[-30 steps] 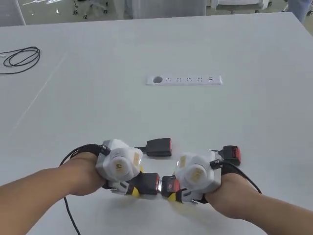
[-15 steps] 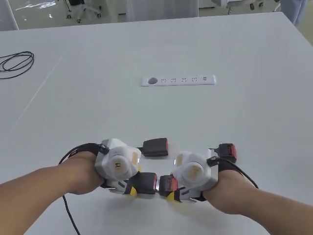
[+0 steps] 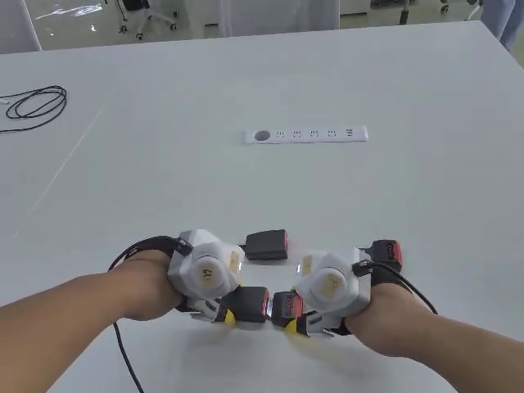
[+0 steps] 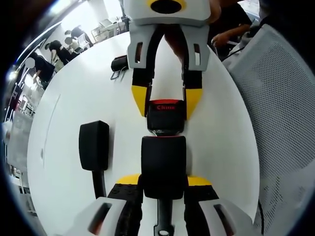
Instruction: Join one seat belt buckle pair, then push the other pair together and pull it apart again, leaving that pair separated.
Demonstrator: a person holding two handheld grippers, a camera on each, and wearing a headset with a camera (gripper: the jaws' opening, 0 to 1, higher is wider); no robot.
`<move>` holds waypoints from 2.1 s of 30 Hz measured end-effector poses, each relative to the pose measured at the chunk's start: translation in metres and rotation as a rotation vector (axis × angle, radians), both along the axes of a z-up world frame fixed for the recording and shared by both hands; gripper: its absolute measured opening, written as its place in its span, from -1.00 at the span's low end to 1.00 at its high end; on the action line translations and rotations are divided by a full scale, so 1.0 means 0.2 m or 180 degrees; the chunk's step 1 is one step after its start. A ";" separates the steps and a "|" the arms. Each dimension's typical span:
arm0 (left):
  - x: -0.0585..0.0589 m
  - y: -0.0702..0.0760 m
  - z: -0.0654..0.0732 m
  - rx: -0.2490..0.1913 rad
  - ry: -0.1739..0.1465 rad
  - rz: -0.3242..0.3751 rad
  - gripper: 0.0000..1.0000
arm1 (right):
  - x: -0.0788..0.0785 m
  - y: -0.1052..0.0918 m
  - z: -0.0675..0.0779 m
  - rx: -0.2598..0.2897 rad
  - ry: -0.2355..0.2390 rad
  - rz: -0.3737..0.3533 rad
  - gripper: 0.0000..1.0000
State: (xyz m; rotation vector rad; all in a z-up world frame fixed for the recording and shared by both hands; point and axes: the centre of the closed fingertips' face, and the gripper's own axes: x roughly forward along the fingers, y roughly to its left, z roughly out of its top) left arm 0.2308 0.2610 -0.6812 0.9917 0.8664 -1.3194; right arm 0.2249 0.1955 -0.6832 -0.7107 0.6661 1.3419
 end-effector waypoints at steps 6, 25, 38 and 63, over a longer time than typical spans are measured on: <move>-0.01 0.01 -0.01 0.0071 0.0160 0.0216 -0.33 | -0.01 0.00 0.01 0.0032 -0.0017 0.0001 -0.30; 0.16 -0.12 0.21 -0.0202 -0.0037 0.0336 -0.34 | 0.11 -0.23 0.22 0.0228 0.0008 -0.0193 -0.34; 0.40 -0.21 0.20 -0.0169 -0.0151 0.0300 -0.19 | 0.34 -0.60 0.21 0.0045 -0.0059 -0.0404 -0.28; 0.53 -0.16 0.01 0.0102 -0.0039 0.0085 -0.35 | 0.50 -0.81 0.04 -0.0180 0.0080 -0.0393 -0.34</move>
